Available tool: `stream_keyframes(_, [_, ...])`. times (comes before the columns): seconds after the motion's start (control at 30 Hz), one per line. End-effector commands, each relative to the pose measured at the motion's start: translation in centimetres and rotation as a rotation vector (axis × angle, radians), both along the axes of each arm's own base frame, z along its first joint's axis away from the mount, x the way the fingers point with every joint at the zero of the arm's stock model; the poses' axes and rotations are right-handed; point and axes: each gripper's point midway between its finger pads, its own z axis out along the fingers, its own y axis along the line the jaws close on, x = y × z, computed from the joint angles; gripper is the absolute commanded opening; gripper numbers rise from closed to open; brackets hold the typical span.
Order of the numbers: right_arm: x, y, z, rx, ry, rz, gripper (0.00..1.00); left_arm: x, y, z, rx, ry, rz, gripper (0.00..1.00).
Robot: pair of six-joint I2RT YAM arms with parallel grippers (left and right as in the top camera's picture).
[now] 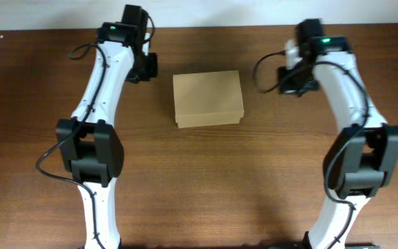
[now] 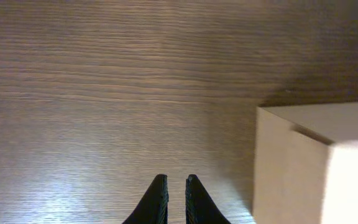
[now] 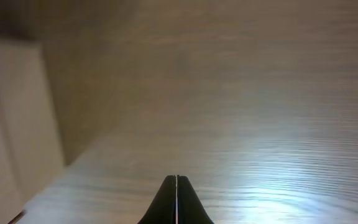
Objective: Pack container
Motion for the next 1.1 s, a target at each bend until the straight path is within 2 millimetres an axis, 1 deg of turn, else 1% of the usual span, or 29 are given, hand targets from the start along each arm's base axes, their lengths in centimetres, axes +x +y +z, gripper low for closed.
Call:
stream_keyframes(0.0, [1.5,-3.5,2.7,0.031,-0.072,-0.107,0.04,0.5,2.9,1.2,0.009,-0.024,0.049,0.11])
stream_keyframes(0.07, [1.9,-4.8,4.0,0.043,-0.100,-0.134,0.04,0.5,4.2,1.8,0.009,-0.027,0.074,0.11])
stream_keyframes(0.13, [2.1,-5.5,5.9,0.061,-0.125,-0.149,0.04,0.4,5.2,2.8,0.012,-0.031,0.094,0.09])
stream_keyframes(0.2, [2.4,-6.0,8.3,0.057,-0.164,-0.157,0.04,0.3,6.4,4.4,0.034,-0.050,0.112,0.09])
stream_keyframes(0.23, [2.5,-6.2,9.9,0.055,-0.193,-0.156,0.04,0.4,6.7,5.3,0.047,-0.066,0.119,0.09])
stream_keyframes(0.3, [2.7,-6.2,13.3,0.048,-0.259,-0.149,0.04,0.5,7.6,8.2,0.085,-0.122,0.136,0.10])
stream_keyframes(0.37, [2.6,-6.2,17.1,0.041,-0.341,-0.143,0.04,0.5,8.3,11.9,0.117,-0.204,0.153,0.09])
stream_keyframes(0.4, [2.5,-6.2,19.3,0.037,-0.391,-0.141,0.04,0.4,8.5,13.5,0.121,-0.243,0.159,0.09])
stream_keyframes(0.47, [1.9,-6.1,23.2,0.032,-0.481,-0.138,0.04,0.1,8.6,17.6,0.116,-0.344,0.165,0.10])
stream_keyframes(0.5, [1.2,-5.9,25.6,0.031,-0.540,-0.136,0.04,-0.3,8.6,20.5,0.108,-0.417,0.171,0.12])
stream_keyframes(0.53, [0.5,-5.8,27.8,0.028,-0.596,-0.133,0.04,-0.9,8.6,22.6,0.101,-0.470,0.174,0.13])
stream_keyframes(0.57, [0.0,-5.7,28.9,0.025,-0.626,-0.131,0.04,-1.3,8.6,24.0,0.097,-0.506,0.176,0.14])
stream_keyframes(0.6, [-0.9,-5.5,30.7,0.026,-0.673,-0.126,0.04,-2.0,8.6,25.8,0.092,-0.549,0.177,0.15])
stream_keyframes(0.67, [-2.6,-5.1,33.3,0.028,-0.747,-0.116,0.04,-3.5,8.7,28.6,0.085,-0.618,0.179,0.16])
stream_keyframes(0.73, [-4.4,-4.8,35.5,0.033,-0.812,-0.127,0.04,-5.1,8.7,31.0,0.086,-0.671,0.171,0.16])
stream_keyframes(0.8, [-6.2,-4.4,37.6,0.042,-0.864,-0.128,0.04,-6.7,8.8,32.8,0.086,-0.709,0.166,0.16])
stream_keyframes(0.87, [-7.6,-4.2,39.1,0.039,-0.909,-0.124,0.04,-8.2,8.9,34.0,0.084,-0.731,0.168,0.16])
stream_keyframes(0.9, [-8.7,-4.0,40.2,0.036,-0.940,-0.122,0.04,-9.3,8.9,34.8,0.082,-0.744,0.168,0.16])
stream_keyframes(0.97, [-9.7,-3.9,41.1,0.034,-0.969,-0.120,0.04,-10.3,8.9,35.3,0.081,-0.749,0.169,0.17])
stream_keyframes(1.03, [-10.3,-3.8,41.7,0.033,-0.985,-0.119,0.04,-11.0,9.0,35.4,0.081,-0.746,0.169,0.18])
stream_keyframes(1.07, [-10.5,-3.8,41.8,0.033,-0.988,-0.119,0.04,-11.3,9.0,35.4,0.082,-0.740,0.169,0.20])
